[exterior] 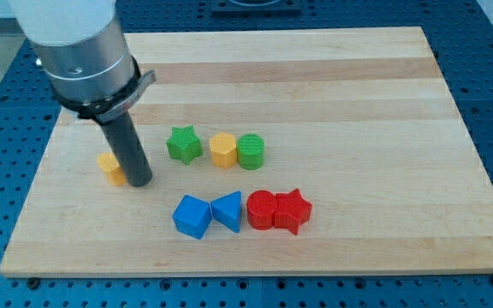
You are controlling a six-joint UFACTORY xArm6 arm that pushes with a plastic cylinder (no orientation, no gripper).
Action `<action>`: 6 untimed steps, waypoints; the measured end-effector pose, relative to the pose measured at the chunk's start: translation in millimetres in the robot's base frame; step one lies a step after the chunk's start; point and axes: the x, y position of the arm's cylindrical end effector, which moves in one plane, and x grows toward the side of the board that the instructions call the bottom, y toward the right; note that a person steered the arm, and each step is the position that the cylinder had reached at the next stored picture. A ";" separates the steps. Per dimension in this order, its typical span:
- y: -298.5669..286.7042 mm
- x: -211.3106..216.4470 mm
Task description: Move the yellow heart closer to the green star
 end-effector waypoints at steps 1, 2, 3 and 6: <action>-28.6 20.4; -64.4 24.7; -72.0 18.1; 0.8 -8.9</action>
